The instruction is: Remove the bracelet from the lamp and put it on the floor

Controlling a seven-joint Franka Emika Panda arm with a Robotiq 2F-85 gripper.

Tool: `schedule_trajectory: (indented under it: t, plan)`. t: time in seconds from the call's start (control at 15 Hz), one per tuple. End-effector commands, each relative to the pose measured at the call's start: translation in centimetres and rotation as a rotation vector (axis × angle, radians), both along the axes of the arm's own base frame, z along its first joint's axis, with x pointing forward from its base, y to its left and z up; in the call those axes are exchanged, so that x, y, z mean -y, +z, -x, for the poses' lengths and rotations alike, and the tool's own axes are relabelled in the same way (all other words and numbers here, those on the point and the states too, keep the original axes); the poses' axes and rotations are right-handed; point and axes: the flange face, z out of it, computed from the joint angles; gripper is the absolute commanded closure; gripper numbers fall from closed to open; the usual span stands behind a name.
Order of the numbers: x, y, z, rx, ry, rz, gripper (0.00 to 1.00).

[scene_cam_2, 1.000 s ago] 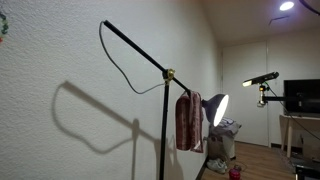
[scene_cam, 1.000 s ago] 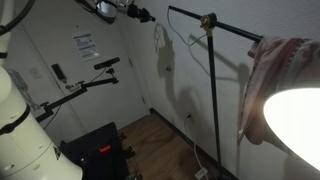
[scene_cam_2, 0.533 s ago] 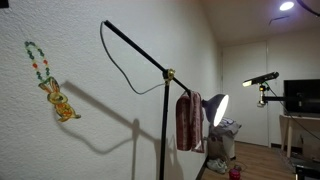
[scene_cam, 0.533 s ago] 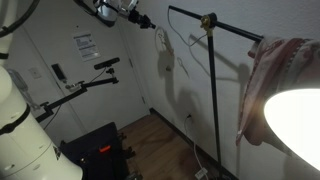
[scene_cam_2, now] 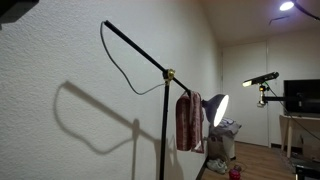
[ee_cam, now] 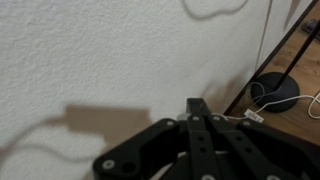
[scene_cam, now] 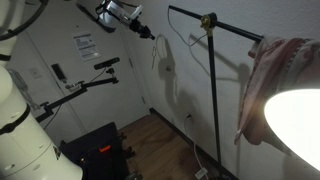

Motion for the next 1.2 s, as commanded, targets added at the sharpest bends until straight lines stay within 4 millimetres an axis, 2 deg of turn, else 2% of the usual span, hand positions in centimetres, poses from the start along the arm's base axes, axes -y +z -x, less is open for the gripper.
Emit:
schedule_trajectory:
  t: [0.0, 0.47, 0.53, 0.93, 1.13]
  plan:
    - [-0.1, -0.9, -0.3, -0.069, 0.039, -0.050, 1.00]
    - [0.7, -2.6, 0.2, -0.180, 0.100, -0.188, 1.00]
    - [-0.2, -2.9, -0.5, -0.163, 0.077, -0.168, 0.99]
    - [-0.1, -3.3, -0.3, -0.174, 0.085, -0.178, 0.99]
    - [-0.3, -4.6, 0.4, -0.219, 0.089, -0.139, 1.00]
